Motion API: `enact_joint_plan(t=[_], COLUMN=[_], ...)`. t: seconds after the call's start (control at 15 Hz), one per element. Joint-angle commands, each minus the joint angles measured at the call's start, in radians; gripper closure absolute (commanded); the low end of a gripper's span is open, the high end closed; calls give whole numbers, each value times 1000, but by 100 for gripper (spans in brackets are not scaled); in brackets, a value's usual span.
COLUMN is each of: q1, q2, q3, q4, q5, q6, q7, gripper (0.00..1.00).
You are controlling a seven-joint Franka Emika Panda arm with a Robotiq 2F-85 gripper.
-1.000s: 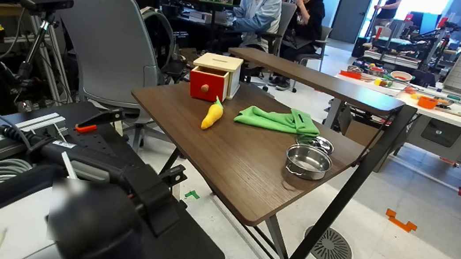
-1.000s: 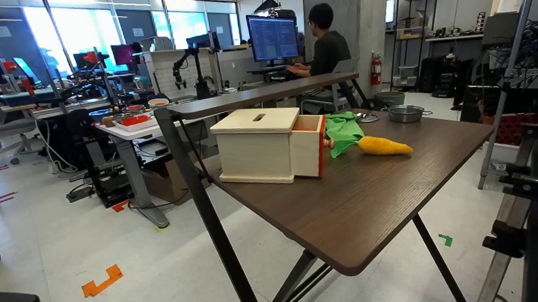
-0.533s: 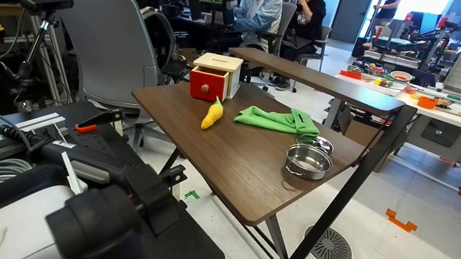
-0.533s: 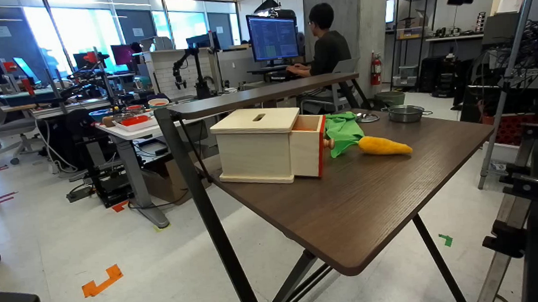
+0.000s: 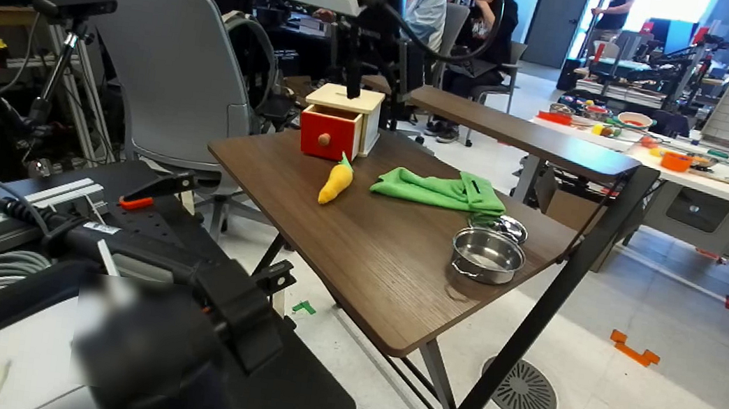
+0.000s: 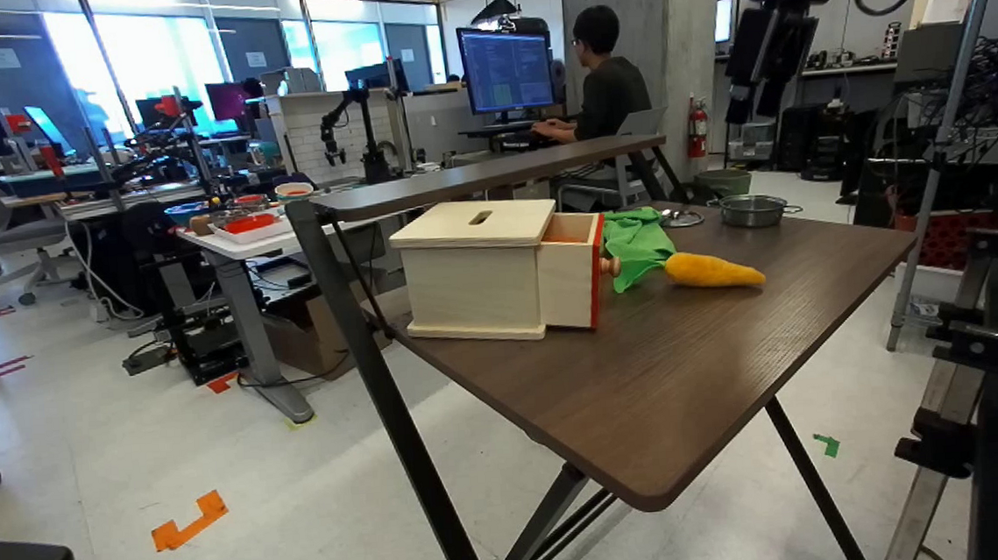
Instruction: Clean up the place
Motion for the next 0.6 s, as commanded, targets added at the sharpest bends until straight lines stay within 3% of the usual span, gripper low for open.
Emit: enact_joint_plan(t=[0.0,0.53], q1=[-15,3], q2=[149,363], q3=[29,49], q4=[130,302], q5=[57,10], q6=[4,-6], q7=[-51,-27], gripper=[0,0])
